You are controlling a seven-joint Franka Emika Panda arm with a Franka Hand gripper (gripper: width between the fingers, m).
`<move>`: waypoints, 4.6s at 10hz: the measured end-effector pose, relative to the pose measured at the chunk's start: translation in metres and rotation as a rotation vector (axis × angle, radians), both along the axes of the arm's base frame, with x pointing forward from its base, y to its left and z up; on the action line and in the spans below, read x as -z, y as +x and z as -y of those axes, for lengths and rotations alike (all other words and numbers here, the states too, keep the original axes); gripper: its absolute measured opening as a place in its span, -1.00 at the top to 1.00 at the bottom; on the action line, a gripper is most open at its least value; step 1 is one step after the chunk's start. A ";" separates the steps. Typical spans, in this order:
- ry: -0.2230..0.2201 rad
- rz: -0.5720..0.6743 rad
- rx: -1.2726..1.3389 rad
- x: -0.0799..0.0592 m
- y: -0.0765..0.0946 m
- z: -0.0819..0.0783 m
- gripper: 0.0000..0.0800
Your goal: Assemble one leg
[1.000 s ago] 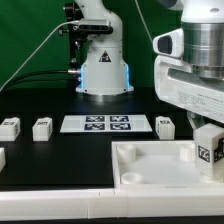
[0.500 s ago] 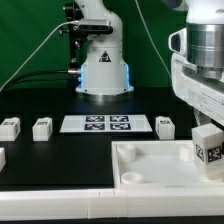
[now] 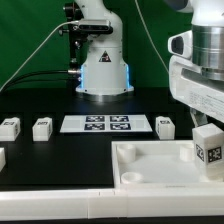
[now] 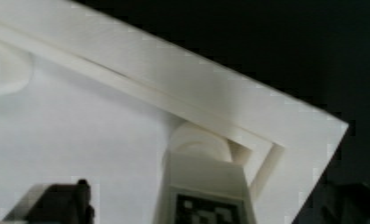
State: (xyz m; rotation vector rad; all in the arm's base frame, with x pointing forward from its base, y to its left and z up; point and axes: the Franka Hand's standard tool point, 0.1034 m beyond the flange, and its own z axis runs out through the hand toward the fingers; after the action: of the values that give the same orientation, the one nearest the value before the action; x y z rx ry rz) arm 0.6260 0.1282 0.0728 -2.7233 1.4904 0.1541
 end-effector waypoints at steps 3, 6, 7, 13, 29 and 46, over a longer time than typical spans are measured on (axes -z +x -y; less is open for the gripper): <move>0.026 0.029 -0.365 0.001 0.000 0.009 -0.62; 0.053 0.059 -0.755 0.002 0.001 0.016 -0.62; 0.057 0.065 -0.829 0.002 0.001 0.016 -0.62; 0.076 0.088 -1.215 0.002 0.001 0.017 -0.62; 0.011 0.027 -0.219 0.003 -0.002 0.011 0.27; 0.017 -0.006 0.085 0.006 -0.005 0.005 -0.62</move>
Offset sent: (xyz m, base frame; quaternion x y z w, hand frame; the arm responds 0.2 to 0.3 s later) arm -0.0059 -0.0102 0.0023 0.0030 -0.0008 -0.3185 0.9479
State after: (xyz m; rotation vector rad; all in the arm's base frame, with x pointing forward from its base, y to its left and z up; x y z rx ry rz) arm 0.6213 0.1236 0.0664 -2.6426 1.5953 0.1714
